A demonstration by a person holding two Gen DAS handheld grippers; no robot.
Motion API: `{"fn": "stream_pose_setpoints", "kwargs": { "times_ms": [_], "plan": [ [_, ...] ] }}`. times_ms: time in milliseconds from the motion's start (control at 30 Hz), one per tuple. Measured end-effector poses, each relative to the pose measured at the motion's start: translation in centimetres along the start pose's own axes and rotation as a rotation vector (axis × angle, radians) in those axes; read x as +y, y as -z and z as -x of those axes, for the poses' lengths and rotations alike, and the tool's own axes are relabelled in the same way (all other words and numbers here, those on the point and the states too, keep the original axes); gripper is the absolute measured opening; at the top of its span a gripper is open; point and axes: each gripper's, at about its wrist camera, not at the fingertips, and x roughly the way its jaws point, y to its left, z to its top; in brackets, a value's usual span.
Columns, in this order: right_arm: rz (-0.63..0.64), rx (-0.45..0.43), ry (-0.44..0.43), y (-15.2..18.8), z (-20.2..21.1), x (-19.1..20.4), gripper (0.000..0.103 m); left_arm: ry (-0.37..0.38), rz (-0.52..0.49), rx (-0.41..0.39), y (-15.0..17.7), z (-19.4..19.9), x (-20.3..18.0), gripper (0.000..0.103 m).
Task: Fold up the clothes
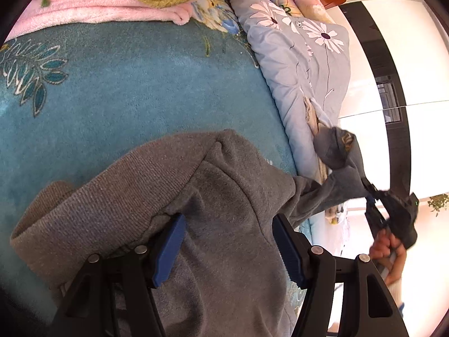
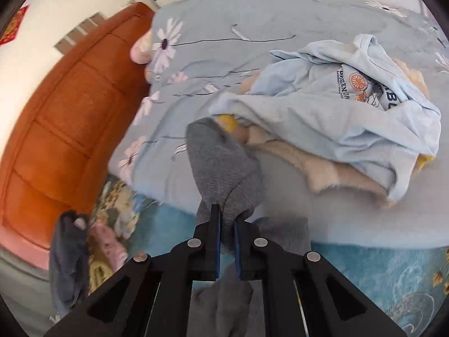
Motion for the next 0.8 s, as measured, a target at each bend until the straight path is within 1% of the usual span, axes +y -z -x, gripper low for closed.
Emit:
{"fn": "stream_pose_setpoints", "kwargs": {
  "times_ms": [67,100,133,167,300,333,367,400,433,467,500,567,600,700,800],
  "plan": [
    [0.063,0.019,-0.066,3.9,3.3,0.5,0.008,0.013,-0.018,-0.019,0.1,0.7,-0.5,0.068],
    [0.093,0.05,-0.078,6.3,4.4,0.6,0.008,0.015,-0.023,-0.017,0.1,0.9,-0.6,0.068],
    [0.122,0.097,-0.062,8.9,5.0,0.4,0.008,0.016,-0.028,-0.014,0.2,0.9,-0.8,0.068],
    [0.148,0.145,-0.043,11.5,5.5,0.2,0.008,0.014,-0.033,-0.006,0.4,1.0,-0.9,0.068],
    [0.158,0.38,0.118,21.0,4.2,-3.3,0.008,-0.024,-0.06,0.023,1.2,1.5,-1.1,0.068],
    [0.129,0.41,0.152,22.2,4.0,-4.2,0.011,-0.04,-0.063,0.027,1.3,1.6,-1.1,0.068],
    [0.098,0.434,0.183,23.3,3.9,-5.0,0.012,-0.043,-0.054,0.025,1.4,1.9,-0.9,0.068],
    [0.057,0.402,0.2,23.2,4.5,-5.5,0.017,-0.043,-0.042,0.022,1.4,2.1,-0.7,0.068],
    [0.016,0.37,0.217,23.1,5.2,-6.1,0.034,-0.043,-0.03,0.02,1.5,2.4,-0.4,0.068],
    [-0.025,0.338,0.234,23.0,5.9,-6.6,0.043,-0.039,-0.013,0.016,1.5,2.7,-0.1,0.068],
    [-0.061,0.305,0.249,22.8,6.5,-7.0,0.054,-0.032,0.005,0.015,1.6,3.0,0.3,0.069],
    [-0.06,0.226,0.262,21.1,7.4,-6.4,0.055,-0.015,0.03,0.008,1.6,3.3,0.6,0.068],
    [-0.058,0.19,0.266,20.3,7.8,-6.1,0.055,-0.013,0.026,0.001,1.7,3.6,0.5,0.068],
    [0.001,0.174,0.199,17.7,5.9,-3.2,0.055,-0.019,0.007,-0.02,2.0,4.2,0.2,0.069],
    [0.042,0.197,0.204,16.5,1.9,-0.4,0.057,-0.045,-0.004,-0.025,2.2,4.4,0.1,0.069]
  ]
}}
